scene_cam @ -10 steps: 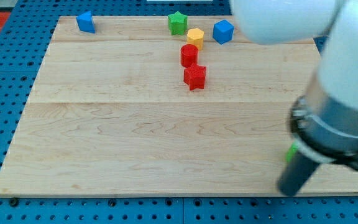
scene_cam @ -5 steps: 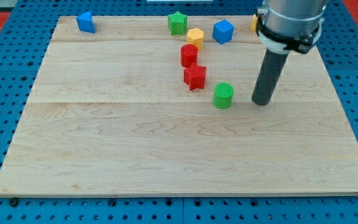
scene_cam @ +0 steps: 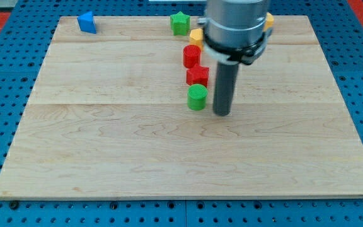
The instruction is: Move green circle at bottom left to red star
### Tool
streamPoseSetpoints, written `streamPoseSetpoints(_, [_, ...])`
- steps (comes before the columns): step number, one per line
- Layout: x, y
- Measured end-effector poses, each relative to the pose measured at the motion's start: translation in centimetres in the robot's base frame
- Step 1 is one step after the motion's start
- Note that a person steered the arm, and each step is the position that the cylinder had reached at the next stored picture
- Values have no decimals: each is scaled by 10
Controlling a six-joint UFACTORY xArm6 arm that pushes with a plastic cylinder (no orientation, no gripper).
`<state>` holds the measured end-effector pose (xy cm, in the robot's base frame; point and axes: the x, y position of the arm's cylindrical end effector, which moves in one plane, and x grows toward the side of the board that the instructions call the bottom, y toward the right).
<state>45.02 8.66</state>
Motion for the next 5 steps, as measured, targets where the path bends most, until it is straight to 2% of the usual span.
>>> streamPoseSetpoints(1, [-43, 12])
streamPoseSetpoints(2, [-55, -34])
streamPoseSetpoints(3, [-52, -57])
streamPoseSetpoints(5, [-43, -26])
